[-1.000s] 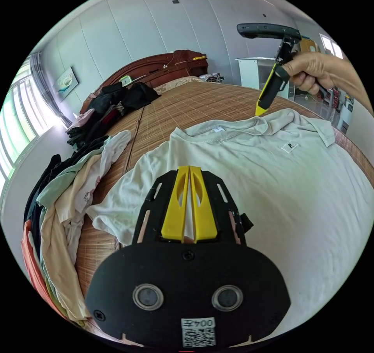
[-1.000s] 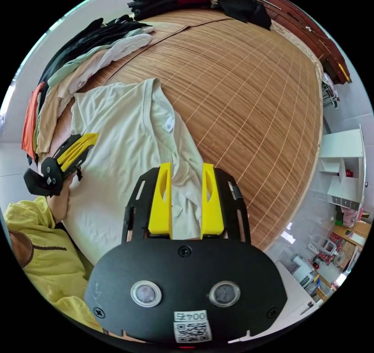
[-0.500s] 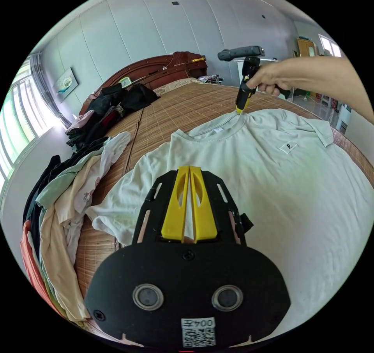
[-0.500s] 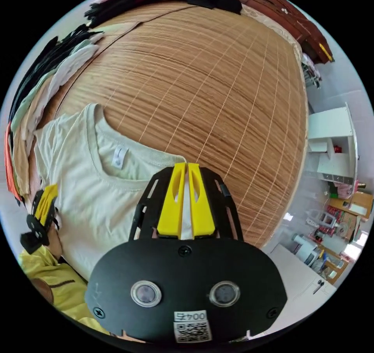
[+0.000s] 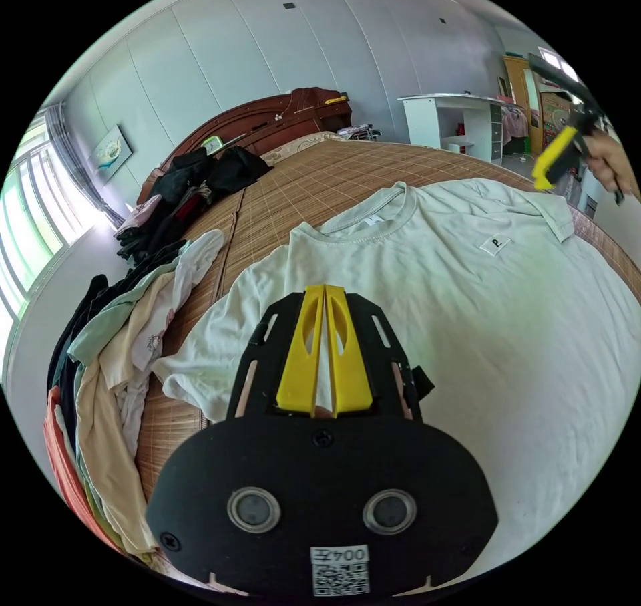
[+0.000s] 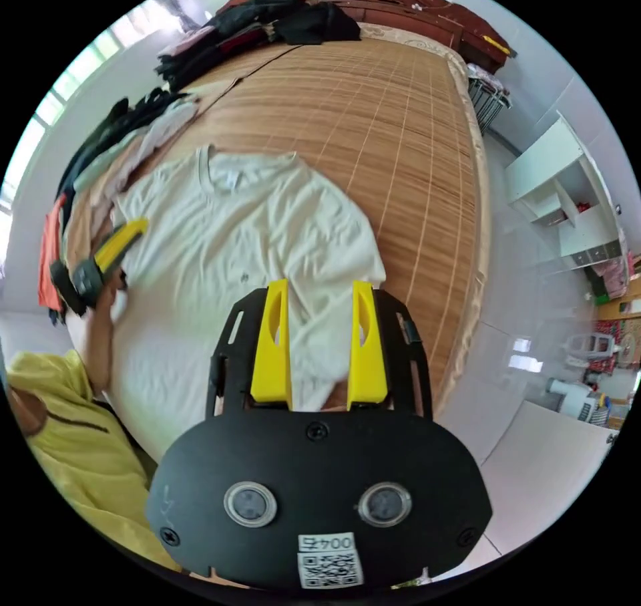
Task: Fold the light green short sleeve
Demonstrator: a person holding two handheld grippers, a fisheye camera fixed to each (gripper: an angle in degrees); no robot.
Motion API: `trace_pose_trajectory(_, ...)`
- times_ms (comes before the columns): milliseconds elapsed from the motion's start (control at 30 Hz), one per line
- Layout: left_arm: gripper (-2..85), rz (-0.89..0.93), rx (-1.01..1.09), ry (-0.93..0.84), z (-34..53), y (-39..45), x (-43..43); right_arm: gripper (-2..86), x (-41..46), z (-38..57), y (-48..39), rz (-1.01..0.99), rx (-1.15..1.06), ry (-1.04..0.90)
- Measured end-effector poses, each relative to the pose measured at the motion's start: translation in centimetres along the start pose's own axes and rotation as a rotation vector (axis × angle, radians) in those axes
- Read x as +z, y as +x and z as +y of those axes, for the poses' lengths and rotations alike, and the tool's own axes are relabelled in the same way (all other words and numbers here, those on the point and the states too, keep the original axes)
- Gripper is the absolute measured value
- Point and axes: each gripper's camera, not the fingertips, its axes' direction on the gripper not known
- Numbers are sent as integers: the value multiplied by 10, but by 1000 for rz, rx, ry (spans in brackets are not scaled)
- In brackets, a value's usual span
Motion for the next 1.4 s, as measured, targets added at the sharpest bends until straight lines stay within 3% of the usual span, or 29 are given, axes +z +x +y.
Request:
trace_pose_trajectory(267,2,-7,10,-2,5,1,-2,159,68,43,-66,212,-177,-73)
trace_pose_trajectory(367,2,-5,9,-4,6,0,-2,35,64,46,-58,265,-185,-15)
trace_pose_trajectory(567,2,-13,20,-6,8,1,-3,0,67,50,42,114,208,49)
trace_pose_trajectory(767,2,-4,12,-10,7,-3,-3,37,150,81,138,-191,611,-26)
trace_pose_trajectory(867,2,1,10,-12,5,-4,-3,84,142,117,141,-234,737,200)
trace_pose_trajectory(933,2,2,9,-15,4,-5,-3,96,103,143,96,36,745,455)
trace_pose_trajectory(1000,2,-2,14,-18,1,-4,-3,97,95,154,50,75,713,623)
trace_pose_trajectory(1133,2,-18,32,-18,-4,1,-4,106,155,116,-30,-382,543,715)
trace_pose_trajectory(1200,2,-20,33,-14,-8,2,-4,107,193,95,-53,-498,519,715)
trace_pose_trajectory(1400,4,31,-63,-4,-21,-17,-5,82,303,77,-72,-578,518,683)
